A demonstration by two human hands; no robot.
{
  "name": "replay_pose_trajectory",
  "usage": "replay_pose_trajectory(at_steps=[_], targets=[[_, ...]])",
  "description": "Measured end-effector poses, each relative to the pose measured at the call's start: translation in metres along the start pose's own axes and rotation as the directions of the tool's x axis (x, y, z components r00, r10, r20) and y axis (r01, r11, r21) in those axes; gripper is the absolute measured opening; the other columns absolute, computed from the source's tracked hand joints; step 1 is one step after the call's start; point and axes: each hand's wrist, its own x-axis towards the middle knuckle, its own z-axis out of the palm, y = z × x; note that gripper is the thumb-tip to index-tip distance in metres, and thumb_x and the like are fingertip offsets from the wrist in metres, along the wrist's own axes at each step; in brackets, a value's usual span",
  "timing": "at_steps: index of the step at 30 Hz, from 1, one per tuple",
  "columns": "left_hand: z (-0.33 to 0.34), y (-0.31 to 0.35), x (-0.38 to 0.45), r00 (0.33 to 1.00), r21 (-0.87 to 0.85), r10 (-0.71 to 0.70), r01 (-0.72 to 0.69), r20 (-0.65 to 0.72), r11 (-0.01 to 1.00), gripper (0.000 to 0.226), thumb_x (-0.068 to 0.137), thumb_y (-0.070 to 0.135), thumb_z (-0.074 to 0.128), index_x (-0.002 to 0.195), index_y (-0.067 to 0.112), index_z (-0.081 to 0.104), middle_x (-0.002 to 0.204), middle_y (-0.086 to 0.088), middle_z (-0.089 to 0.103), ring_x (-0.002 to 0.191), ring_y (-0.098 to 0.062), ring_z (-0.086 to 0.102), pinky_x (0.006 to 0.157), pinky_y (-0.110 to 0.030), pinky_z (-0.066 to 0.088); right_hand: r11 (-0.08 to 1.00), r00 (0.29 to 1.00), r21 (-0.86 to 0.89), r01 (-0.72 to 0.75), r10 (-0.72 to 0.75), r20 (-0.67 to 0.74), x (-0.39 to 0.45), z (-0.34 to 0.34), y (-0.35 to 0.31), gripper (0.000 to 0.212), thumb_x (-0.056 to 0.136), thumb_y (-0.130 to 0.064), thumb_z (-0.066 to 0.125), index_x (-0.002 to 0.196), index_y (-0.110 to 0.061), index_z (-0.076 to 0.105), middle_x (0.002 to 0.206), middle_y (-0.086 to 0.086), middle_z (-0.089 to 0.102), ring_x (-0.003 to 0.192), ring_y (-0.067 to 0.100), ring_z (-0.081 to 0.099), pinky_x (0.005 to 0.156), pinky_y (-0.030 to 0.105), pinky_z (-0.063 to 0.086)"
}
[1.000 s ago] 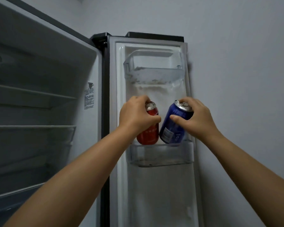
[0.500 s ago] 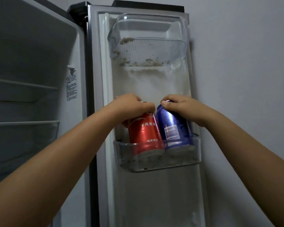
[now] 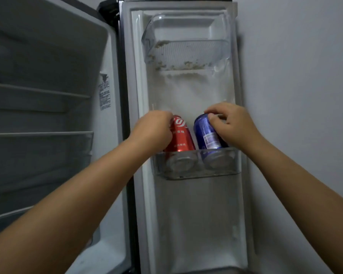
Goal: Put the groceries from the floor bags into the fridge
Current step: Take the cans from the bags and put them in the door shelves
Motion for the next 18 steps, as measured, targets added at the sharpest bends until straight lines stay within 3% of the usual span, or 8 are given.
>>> replay_pose_trajectory(at_steps=[2, 4, 8, 13, 18], targets=[[-0.004, -0.004, -0.019, 0.998, 0.081, 0.000, 0.004, -0.058, 0.997, 0.033, 0.094, 0.012, 0.049, 0.126, 0.013, 0.055, 0.128, -0.011, 0.057, 0.117, -0.029, 0.054, 0.094, -0.039, 0.045, 0.992, 0.991, 0.013, 0.123, -0.124, 0.045, -0.011, -0.005, -0.012, 0.045, 0.077, -0.026, 0.041, 0.092, 0.007, 0.069, 0.092, 0.022, 0.070, 0.087, 0.030, 0.065, 0.073, 0.015, 0.036], [-0.009, -0.008, -0.040, 0.995, 0.148, -0.027, 0.041, -0.091, 0.988, 0.034, 0.093, 0.009, 0.048, 0.126, 0.014, 0.056, 0.129, -0.009, 0.057, 0.118, -0.028, 0.053, 0.095, -0.038, 0.045, 0.978, 0.973, 0.036, 0.204, -0.207, 0.106, -0.022, -0.005, -0.025, 0.045, 0.075, -0.025, 0.038, 0.083, 0.007, 0.068, 0.081, 0.023, 0.070, 0.077, 0.032, 0.066, 0.072, 0.022, 0.037], [-0.015, -0.018, -0.094, 0.986, 0.307, -0.150, 0.163, -0.066, 0.938, 0.040, 0.092, 0.004, 0.043, 0.129, 0.016, 0.054, 0.132, -0.010, 0.054, 0.121, -0.030, 0.051, 0.095, -0.039, 0.045, 0.963, 0.954, 0.117, 0.243, -0.259, 0.149, -0.059, 0.000, -0.053, 0.041, 0.074, -0.022, 0.037, 0.079, 0.006, 0.066, 0.078, 0.024, 0.069, 0.072, 0.037, 0.065, 0.071, 0.035, 0.048], [-0.012, -0.031, -0.209, 0.927, 0.443, -0.374, 0.333, 0.004, 0.832, 0.038, 0.091, 0.005, 0.041, 0.126, 0.012, 0.051, 0.126, -0.014, 0.056, 0.113, -0.034, 0.054, 0.086, -0.040, 0.047, 0.900, 0.917, 0.398, 0.179, -0.299, 0.263, -0.142, 0.016, -0.100, 0.040, 0.075, -0.022, 0.038, 0.080, 0.004, 0.068, 0.081, 0.021, 0.070, 0.077, 0.034, 0.066, 0.071, 0.031, 0.046], [-0.036, -0.042, -0.344, 0.801, 0.516, -0.598, 0.506, 0.016, 0.692, 0.035, 0.093, 0.006, 0.041, 0.126, 0.011, 0.051, 0.124, -0.012, 0.056, 0.111, -0.033, 0.055, 0.083, -0.037, 0.047, 0.835, 0.806, 0.550, -0.009, -0.320, 0.499, -0.235, 0.023, -0.180, 0.024, 0.085, -0.004, 0.050, 0.101, 0.004, 0.066, 0.106, 0.020, 0.066, 0.101, 0.032, 0.060, 0.086, 0.035, 0.044]])
